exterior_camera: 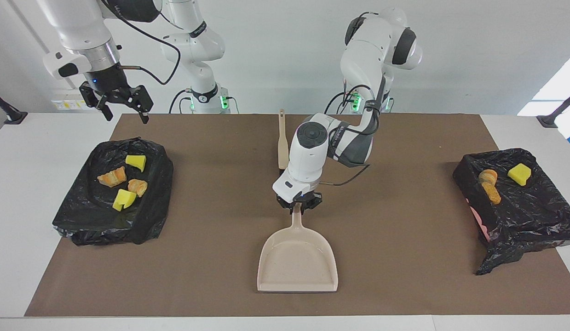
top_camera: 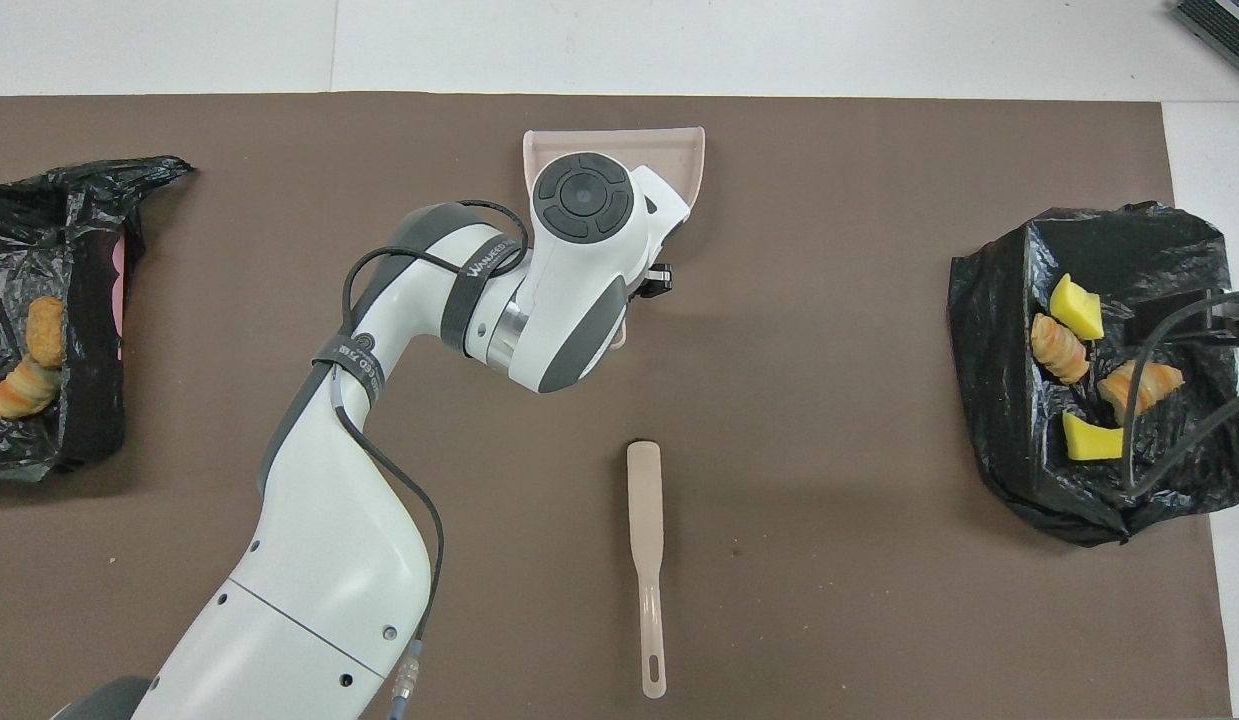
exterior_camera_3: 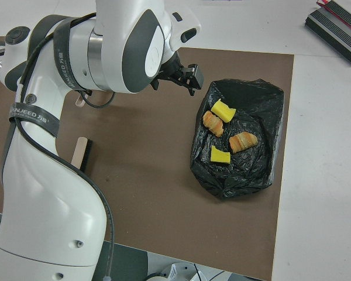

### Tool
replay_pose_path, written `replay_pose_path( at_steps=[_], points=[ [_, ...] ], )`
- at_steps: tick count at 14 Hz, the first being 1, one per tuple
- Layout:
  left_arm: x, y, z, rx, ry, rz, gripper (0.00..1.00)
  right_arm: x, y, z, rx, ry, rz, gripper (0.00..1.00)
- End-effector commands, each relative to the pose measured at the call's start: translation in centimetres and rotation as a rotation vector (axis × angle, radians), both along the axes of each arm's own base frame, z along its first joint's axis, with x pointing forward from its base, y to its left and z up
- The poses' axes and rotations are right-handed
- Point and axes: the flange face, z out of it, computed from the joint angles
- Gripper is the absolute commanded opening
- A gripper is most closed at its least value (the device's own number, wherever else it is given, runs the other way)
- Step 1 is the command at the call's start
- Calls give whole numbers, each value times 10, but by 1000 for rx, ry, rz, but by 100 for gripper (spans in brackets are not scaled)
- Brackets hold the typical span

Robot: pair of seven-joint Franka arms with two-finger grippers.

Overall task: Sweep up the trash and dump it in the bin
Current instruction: 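Lower the dustpan onto the mat with the left gripper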

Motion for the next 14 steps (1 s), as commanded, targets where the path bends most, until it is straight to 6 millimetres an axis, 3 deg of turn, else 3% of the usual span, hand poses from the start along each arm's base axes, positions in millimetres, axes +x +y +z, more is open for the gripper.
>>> replay_pose_path(
  at_steps=[1,4,6,9,11,12,13,14],
  points=[
    [-3,-6,1,-11,-4,11,0,-3,1,0,7,12,9,100],
    [-11,-15,2,-15,-7,1,1,-3,1,0,7,12,9,100],
    [-16,-20,-2,-15,-10,-8,12,-3,1,0,7,12,9,100],
    [-13,-16,-2,-8,-17,-2,48,-3,1,0,7,14,9,100],
    [-8,-7,1,7,-17,8,56,-3,1,0,7,14,9,100],
    [-7,-1,14,3,-26,13,67,-3,1,0,7,12,9,100],
    [-9,8,27,4,-30,19,88,-3,1,0,7,12,9,100],
    [-12,22,42,4,-32,32,100,-3,1,0,7,12,9,100]
  ],
)
